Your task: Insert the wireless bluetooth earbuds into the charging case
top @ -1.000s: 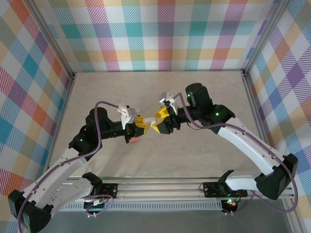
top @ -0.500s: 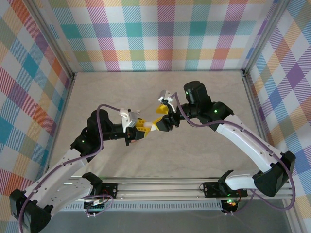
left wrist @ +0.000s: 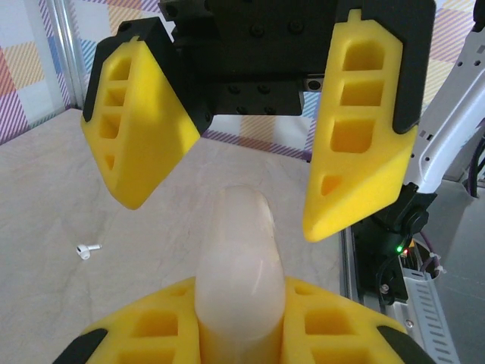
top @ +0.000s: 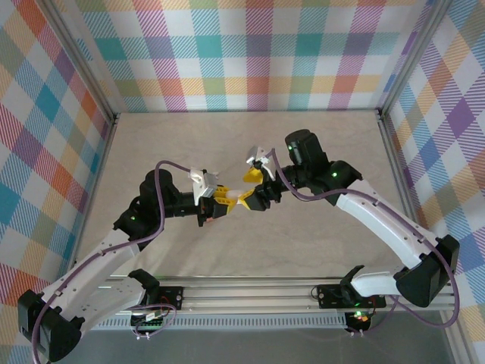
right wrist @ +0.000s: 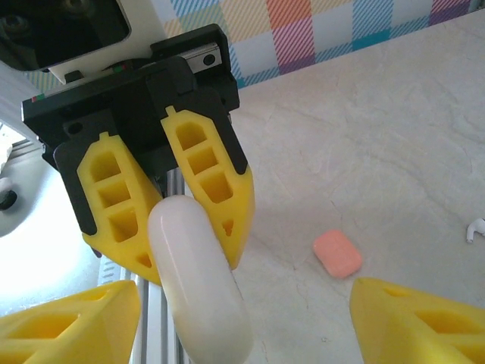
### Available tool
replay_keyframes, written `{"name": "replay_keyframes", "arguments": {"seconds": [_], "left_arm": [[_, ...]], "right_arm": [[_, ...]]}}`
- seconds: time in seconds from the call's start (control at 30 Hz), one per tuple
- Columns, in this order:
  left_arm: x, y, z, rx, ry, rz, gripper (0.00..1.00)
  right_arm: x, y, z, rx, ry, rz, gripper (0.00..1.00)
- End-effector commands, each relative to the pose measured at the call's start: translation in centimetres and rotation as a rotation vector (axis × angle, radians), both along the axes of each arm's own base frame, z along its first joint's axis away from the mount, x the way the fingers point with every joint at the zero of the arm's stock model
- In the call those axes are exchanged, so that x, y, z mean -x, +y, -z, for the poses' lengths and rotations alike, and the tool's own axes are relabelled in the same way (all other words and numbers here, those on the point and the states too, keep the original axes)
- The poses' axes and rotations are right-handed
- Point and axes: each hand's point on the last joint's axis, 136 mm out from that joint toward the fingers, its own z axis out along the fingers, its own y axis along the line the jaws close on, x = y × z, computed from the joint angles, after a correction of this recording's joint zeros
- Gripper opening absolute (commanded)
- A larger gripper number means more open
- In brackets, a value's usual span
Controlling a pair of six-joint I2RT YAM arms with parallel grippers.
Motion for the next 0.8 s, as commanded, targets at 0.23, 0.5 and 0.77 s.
{"name": "replay_keyframes", "arguments": {"seconds": [0.23,0.5,0.77], "left_arm": [[0.9,-0.2,-2.6,0.053,-0.052,0.042,0.00],[1.5,-0.3,-2.4,0.055,-0.042,0.074,0.00],[2.0,-0.4,-2.5,0.058,-0.041,0.104,0.00]], "right_arm": [[-1.1,-0.1,1.3,0.083,-0.014,0.023,0.74],[-4.3,-1.1,0.3,0.055,0.027,0.146,0.74],[-5.7,-1.7,-0.7,-0.035,0.133,0.154,0.73]]}}
